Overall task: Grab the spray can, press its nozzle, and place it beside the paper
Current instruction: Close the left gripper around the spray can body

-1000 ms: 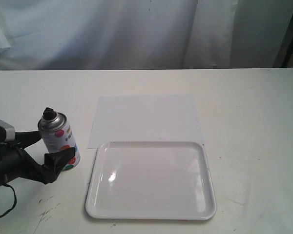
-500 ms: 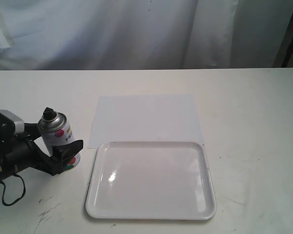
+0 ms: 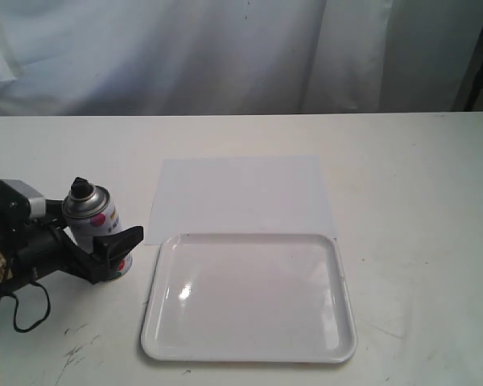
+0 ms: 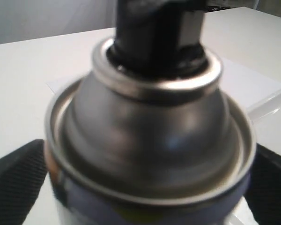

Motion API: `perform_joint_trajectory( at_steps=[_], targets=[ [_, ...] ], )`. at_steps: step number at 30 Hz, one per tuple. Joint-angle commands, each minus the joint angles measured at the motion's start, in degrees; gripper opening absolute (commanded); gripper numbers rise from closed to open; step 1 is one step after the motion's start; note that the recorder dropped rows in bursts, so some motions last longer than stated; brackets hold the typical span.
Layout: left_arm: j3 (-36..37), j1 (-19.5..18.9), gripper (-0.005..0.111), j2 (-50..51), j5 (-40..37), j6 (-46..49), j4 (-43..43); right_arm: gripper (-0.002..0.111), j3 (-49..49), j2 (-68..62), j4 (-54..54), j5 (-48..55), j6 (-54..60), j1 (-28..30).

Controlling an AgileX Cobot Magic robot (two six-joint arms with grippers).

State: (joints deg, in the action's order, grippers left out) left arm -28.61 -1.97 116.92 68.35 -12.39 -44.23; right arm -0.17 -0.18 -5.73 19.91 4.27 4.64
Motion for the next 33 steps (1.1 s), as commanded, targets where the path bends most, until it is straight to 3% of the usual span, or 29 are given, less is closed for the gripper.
perform_joint_trajectory(
  at_steps=[1, 12, 27, 30, 33],
  targets=[
    [-1.33, 0.29, 0.104, -0.02, 0.83, -0.75, -0.01, 0.0, 0.17, 0.18, 0.26, -0.09, 0.13, 0.05],
    [-1.69, 0.29, 0.104, 0.11, -1.43, -1.1, -0.59, 0.0, 0.17, 0.18, 0.26, -0.09, 0.13, 0.05],
    [-1.69, 0.29, 0.104, 5.82, 1.61, 0.8, 0.88, 0.0, 0.17, 0.18, 0.26, -0.09, 0.13, 0.05],
    [-1.69, 0.29, 0.097, 5.82, 1.61, 0.93, 1.74, 0.0, 0.17, 0.18, 0.26, -0.09, 0.13, 0.05],
    [-1.69, 0.29, 0.075, 5.65, 1.61, 0.93, 1.38, 0.0, 0.17, 0.18, 0.26, -0.09, 0.13, 0.05]
  ],
)
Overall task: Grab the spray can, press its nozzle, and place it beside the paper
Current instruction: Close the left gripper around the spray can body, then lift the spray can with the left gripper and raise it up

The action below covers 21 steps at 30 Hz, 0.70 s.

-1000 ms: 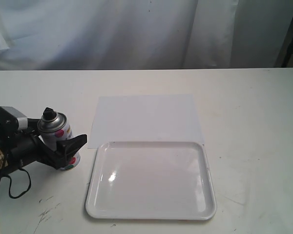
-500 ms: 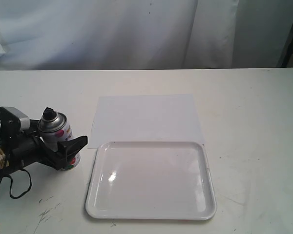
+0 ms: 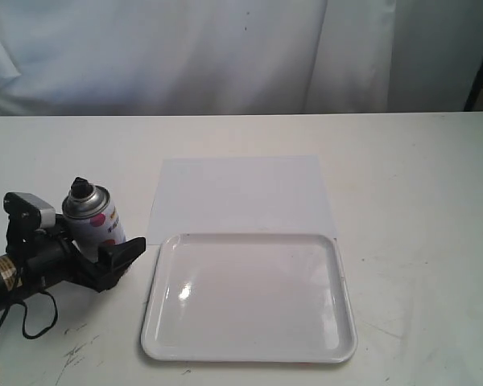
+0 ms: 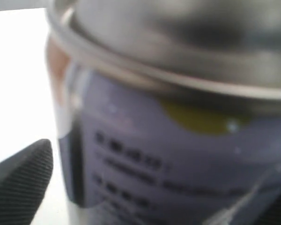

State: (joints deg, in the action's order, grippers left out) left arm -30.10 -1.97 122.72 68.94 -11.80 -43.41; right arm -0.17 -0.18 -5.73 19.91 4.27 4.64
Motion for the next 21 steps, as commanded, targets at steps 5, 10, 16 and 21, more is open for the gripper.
perform_joint_trajectory(
  at_steps=[5, 10, 16, 21],
  targets=[
    [-0.19, 0.29, 0.034, -1.85, 1.03, 0.33, -1.01, 0.0, 0.17, 0.18, 0.26, -0.09, 0.13, 0.05],
    [-0.19, 0.29, 0.029, -4.01, 1.03, 0.33, -1.01, 0.0, 0.17, 0.18, 0.26, -0.09, 0.13, 0.05],
    [-0.19, 0.29, 0.028, -4.91, 1.03, -2.43, -1.01, 0.0, 0.17, 0.18, 0.26, -0.09, 0.13, 0.05],
    [-0.19, 0.29, 0.0, -8.14, 1.0, -6.42, -1.11, 0.0, 0.17, 0.18, 0.26, -0.09, 0.13, 0.05]
  ],
)
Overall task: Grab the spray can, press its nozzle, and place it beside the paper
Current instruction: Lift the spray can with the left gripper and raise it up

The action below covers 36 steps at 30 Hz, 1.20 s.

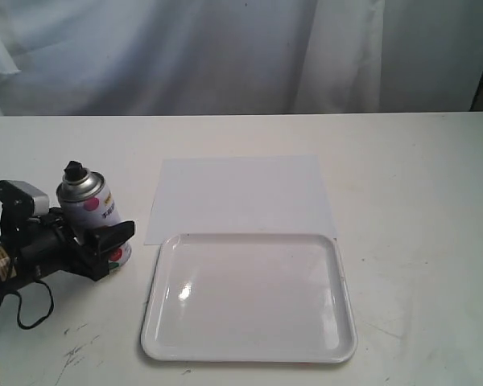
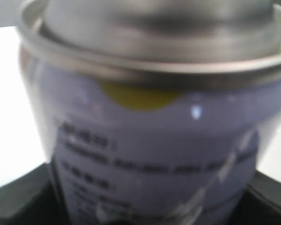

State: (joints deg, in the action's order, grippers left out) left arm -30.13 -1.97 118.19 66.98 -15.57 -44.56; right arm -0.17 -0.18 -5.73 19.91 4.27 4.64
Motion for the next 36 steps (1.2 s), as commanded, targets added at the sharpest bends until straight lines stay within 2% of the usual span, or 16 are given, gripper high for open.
perform_joint_trajectory(
  at_steps=[1, 3, 6, 10, 15, 18, 20, 26, 33, 36],
  targets=[
    [-0.16, 0.29, 0.0, -4.44, 2.96, -2.74, 0.36, 0.0, 0.17, 0.18, 0.26, -0.09, 0.13, 0.05],
    [-0.16, 0.29, 0.0, -7.1, 1.28, -3.98, 0.92, 0.0, 0.17, 0.18, 0.26, -0.09, 0.13, 0.05],
    [-0.95, 0.29, 0.0, -11.82, -7.67, -5.95, 1.8, 0.0, 0.17, 0.18, 0.26, -0.09, 0.13, 0.05],
    [-5.41, 0.29, 0.0, -18.34, -21.65, -16.55, -2.84, 0.0, 0.17, 0.18, 0.26, -0.09, 0.13, 0.05],
    [-12.07, 1.08, 0.0, -23.33, -32.94, -29.17, -11.73, 0.0, 0.17, 0.18, 0.26, -0.09, 0.13, 0.05],
    [-16.57, 4.92, 0.0, -24.53, -46.37, -35.37, -19.8, 0.0, 0.17, 0.18, 0.26, -0.09, 0.13, 0.05],
    [-19.66, 10.9, 0.0, -24.64, -55.47, -38.39, -26.36, 0.0, 0.17, 0.18, 0.26, -0.09, 0.13, 0.05],
    [-25.26, 21.31, 0.0, -24.53, -71.77, -37.9, -29.5, 0.0, 0.17, 0.18, 0.26, -0.09, 0.13, 0.05],
    [-29.35, 26.9, 0.0, -23.93, -78.52, -32.87, -29.8, 0.0, 0.17, 0.18, 0.26, -0.09, 0.13, 0.05],
    [-31.56, 28.37, 0.0, -21.89, -87.13, -28.73, -28.98, 0.0, 0.17, 0.18, 0.26, -0.09, 0.13, 0.05]
  ],
)
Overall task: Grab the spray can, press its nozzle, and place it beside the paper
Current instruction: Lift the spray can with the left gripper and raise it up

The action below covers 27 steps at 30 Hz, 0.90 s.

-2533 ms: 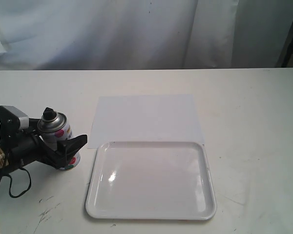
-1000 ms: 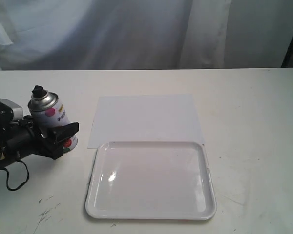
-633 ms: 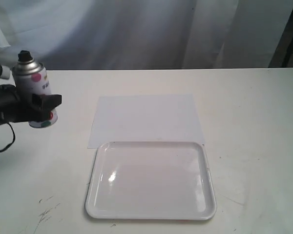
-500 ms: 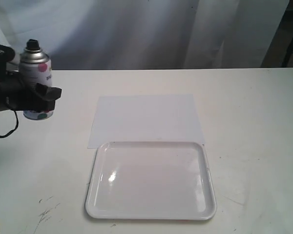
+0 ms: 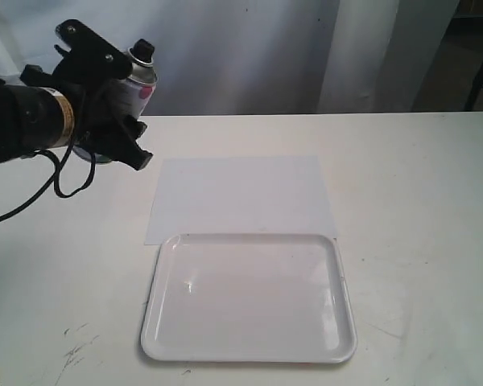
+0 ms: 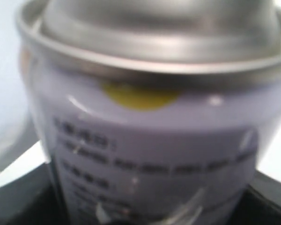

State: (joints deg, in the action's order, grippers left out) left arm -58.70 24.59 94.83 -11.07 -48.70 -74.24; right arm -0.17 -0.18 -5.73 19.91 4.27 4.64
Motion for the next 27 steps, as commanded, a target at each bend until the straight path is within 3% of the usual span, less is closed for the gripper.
perform_joint_trajectory(
  at_steps=[1, 5, 9, 17, 27],
  targets=[
    [-3.75, 2.27, 0.0, 2.27, -11.68, 6.93, 2.07, 0.0, 0.17, 0.18, 0.26, -0.09, 0.13, 0.05],
    [-10.58, 2.4, 0.0, 7.93, -18.34, 33.82, 21.39, 0.0, 0.17, 0.18, 0.26, -0.09, 0.13, 0.05],
    [-14.01, 2.4, 0.0, 10.25, -20.19, 45.12, 26.65, 0.0, 0.17, 0.18, 0.26, -0.09, 0.13, 0.05],
    [-15.59, 2.58, 0.0, 11.45, -22.45, 47.93, 26.65, 0.0, 0.17, 0.18, 0.26, -0.09, 0.13, 0.05],
    [-15.59, 6.77, 0.0, 14.22, -23.33, 49.39, 22.58, 0.0, 0.17, 0.18, 0.26, -0.09, 0.13, 0.05]
  ],
)
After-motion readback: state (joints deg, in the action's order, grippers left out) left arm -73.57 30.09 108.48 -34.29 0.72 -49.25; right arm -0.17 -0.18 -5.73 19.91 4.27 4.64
